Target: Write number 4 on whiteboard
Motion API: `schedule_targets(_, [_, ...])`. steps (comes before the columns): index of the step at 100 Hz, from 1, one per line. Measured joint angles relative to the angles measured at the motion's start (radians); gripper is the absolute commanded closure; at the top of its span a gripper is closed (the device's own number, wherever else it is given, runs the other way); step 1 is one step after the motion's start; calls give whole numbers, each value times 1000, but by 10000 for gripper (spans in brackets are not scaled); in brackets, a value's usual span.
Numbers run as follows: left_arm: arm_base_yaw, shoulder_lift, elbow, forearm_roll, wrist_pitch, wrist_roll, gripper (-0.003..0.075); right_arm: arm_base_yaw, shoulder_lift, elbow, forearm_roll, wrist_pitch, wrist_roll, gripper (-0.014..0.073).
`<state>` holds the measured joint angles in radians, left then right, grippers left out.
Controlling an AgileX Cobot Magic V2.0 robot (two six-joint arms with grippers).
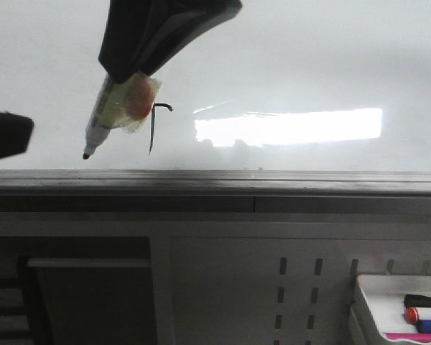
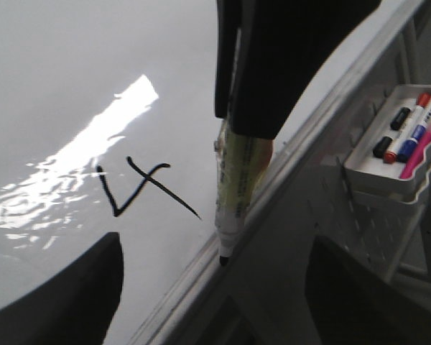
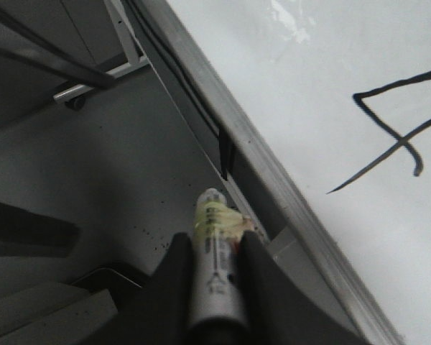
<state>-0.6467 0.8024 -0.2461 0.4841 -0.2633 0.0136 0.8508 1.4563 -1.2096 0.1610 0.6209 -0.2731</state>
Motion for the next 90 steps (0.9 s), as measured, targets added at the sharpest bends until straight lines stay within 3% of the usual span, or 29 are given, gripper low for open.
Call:
schedule_targets(26, [-4, 162, -37, 6, -106, 2, 232, 67, -6, 0, 0, 24, 0, 658])
schedule_targets(33, [-4, 184, -37, 6, -108, 2, 274, 67, -15, 0, 0, 25, 0, 658])
schedule_targets(43, [-4, 194, -37, 6, -111, 2, 442, 67, -25, 0, 0, 27, 0, 658])
schedule_targets(55, [-4, 197, -37, 10, -113, 2, 739, 67, -27, 0, -2, 28, 0, 658])
schedule_targets(90, [-7, 198, -37, 23, -119, 5, 741, 67, -29, 0, -4, 20, 0, 658])
